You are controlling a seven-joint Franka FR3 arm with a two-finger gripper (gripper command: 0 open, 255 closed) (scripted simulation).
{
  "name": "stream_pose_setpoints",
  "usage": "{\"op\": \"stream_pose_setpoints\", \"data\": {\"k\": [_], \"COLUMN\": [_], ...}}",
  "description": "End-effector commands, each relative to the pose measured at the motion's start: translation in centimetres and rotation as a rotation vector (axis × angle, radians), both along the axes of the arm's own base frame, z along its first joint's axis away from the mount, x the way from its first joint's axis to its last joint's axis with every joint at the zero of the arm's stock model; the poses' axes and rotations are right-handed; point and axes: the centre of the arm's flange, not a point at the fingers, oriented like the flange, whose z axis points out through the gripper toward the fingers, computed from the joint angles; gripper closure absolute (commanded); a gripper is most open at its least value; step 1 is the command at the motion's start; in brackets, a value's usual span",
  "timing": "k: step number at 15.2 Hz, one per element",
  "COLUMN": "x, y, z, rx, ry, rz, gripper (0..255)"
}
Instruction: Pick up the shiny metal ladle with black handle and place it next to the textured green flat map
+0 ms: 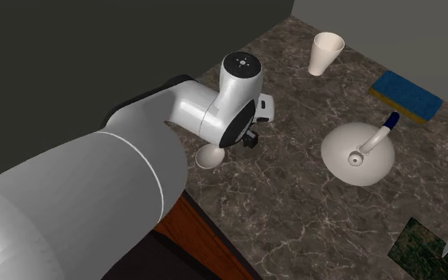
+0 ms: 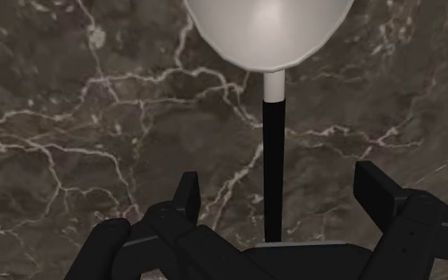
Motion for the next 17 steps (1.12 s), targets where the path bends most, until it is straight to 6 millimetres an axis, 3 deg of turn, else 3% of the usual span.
{"op": "stream_pose_setpoints", "data": {"k": [1, 3, 10, 11, 17], "x": [0.05, 0.15, 0.15, 0.15, 0.06], "y": [0.20, 0.26, 0.25, 0.25, 0.23], "z": [-1.04, -1.86, -1.86, -1.86, -1.90], "rx": [0.000, 0.000, 0.000, 0.000, 0.000], "ry": [0.000, 0.000, 0.000, 0.000, 0.000], "rz": [0.000, 0.000, 0.000, 0.000, 0.000], "gripper": [0, 0, 0, 255, 255]}}
